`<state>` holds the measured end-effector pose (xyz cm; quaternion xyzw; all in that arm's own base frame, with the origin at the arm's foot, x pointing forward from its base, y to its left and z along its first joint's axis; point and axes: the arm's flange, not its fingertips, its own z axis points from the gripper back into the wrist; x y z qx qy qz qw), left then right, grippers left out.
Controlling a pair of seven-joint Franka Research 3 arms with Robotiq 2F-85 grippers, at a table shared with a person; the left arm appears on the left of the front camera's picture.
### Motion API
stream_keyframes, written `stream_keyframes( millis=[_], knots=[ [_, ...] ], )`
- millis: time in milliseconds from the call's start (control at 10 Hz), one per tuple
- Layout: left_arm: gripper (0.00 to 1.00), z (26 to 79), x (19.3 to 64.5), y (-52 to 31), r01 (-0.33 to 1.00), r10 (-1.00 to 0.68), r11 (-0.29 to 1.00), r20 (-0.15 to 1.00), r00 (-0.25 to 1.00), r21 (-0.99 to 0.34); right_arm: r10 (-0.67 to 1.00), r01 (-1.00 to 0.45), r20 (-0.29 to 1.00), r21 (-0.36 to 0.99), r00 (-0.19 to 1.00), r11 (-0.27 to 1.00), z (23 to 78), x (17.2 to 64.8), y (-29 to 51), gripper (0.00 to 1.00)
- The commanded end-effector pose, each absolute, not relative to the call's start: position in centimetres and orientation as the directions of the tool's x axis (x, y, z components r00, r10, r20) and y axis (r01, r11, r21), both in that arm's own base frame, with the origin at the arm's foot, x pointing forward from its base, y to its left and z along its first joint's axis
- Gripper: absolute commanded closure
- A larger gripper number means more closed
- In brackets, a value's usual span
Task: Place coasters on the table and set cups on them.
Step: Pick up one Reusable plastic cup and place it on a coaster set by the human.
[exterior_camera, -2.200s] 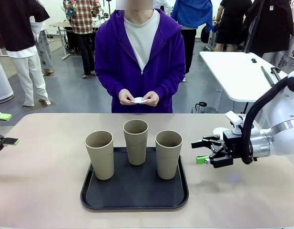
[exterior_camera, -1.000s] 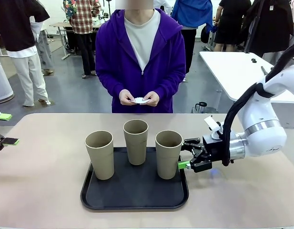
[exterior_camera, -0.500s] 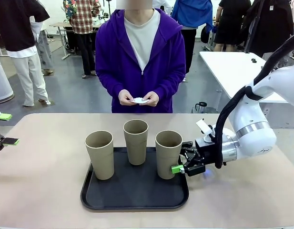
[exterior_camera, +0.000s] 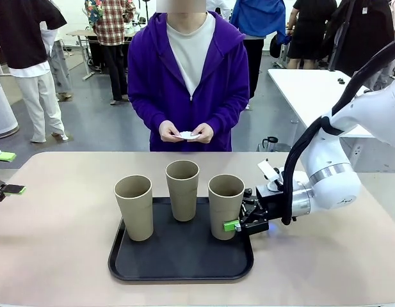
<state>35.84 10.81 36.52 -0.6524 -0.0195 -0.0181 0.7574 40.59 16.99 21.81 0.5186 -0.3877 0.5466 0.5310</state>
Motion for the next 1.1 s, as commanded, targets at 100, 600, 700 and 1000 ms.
stream_keyframes(
  millis=[100, 600, 700, 1000],
  knots=[
    [0.0, 36.7, 35.7, 10.9, 0.064, -0.001, 0.135, 0.065, 0.998, -0.989, 0.15, -0.988, 0.986, 0.088, 0.069, -0.125, 21.4, 41.0, 16.9, 1.0],
    [0.0, 36.7, 35.7, 10.9, 0.064, -0.001, 0.135, 0.065, 0.998, -0.989, 0.161, -0.979, 0.965, 0.203, 0.205, 0.032, 29.9, 38.5, 15.0, 0.77],
    [0.0, 36.7, 35.7, 10.9, 0.064, -0.001, 0.135, 0.065, 0.998, -0.989, 0.155, -0.982, 0.97, 0.185, 0.189, 0.039, 33.2, 37.6, 14.6, 0.77],
    [0.0, 36.7, 35.7, 10.9, 0.064, -0.001, 0.135, 0.065, 0.998, -0.989, 0.192, -0.985, 0.966, 0.16, 0.171, 0.07, 40.9, 36.1, 14.8, 0.77]
  ],
)
